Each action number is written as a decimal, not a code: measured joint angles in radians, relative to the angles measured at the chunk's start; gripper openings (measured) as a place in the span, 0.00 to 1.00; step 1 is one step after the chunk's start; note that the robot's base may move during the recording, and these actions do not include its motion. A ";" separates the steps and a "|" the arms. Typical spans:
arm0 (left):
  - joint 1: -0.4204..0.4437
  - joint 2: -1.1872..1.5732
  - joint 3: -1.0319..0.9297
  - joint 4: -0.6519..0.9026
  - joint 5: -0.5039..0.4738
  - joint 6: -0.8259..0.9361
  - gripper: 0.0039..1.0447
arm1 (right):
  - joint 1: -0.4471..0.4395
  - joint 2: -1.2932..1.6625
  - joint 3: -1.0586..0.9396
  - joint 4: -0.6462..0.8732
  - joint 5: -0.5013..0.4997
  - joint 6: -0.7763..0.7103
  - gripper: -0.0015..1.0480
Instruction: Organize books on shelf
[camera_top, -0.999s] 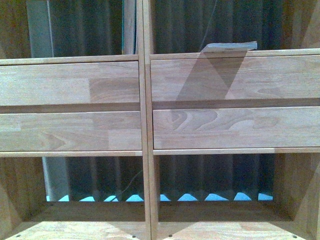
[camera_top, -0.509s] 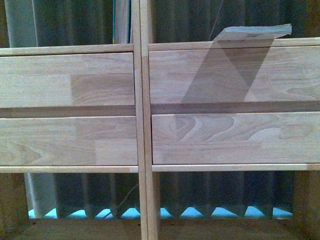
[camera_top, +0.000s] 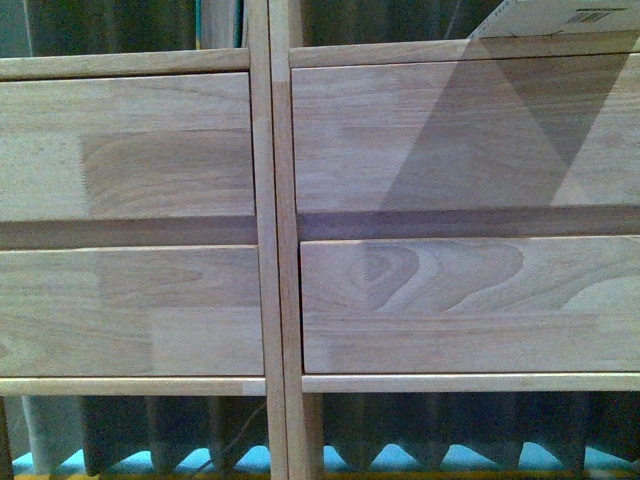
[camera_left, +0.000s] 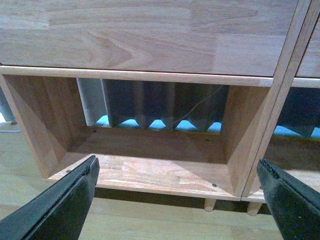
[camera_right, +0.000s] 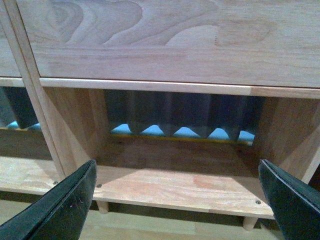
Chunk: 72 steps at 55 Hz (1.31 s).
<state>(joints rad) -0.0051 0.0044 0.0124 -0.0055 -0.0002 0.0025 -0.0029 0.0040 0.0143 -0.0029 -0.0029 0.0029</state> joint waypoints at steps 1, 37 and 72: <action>0.000 0.000 0.000 0.000 0.000 0.000 0.93 | 0.000 0.000 0.000 0.000 0.000 0.000 0.93; 0.000 0.000 0.000 0.000 0.000 0.000 0.93 | 0.000 0.000 0.000 0.000 0.000 0.000 0.93; 0.000 0.000 0.000 0.000 0.000 -0.001 0.93 | 0.000 0.000 0.000 0.000 0.000 0.000 0.93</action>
<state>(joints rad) -0.0051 0.0044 0.0124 -0.0055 -0.0002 0.0017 -0.0029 0.0040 0.0143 -0.0025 -0.0029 0.0032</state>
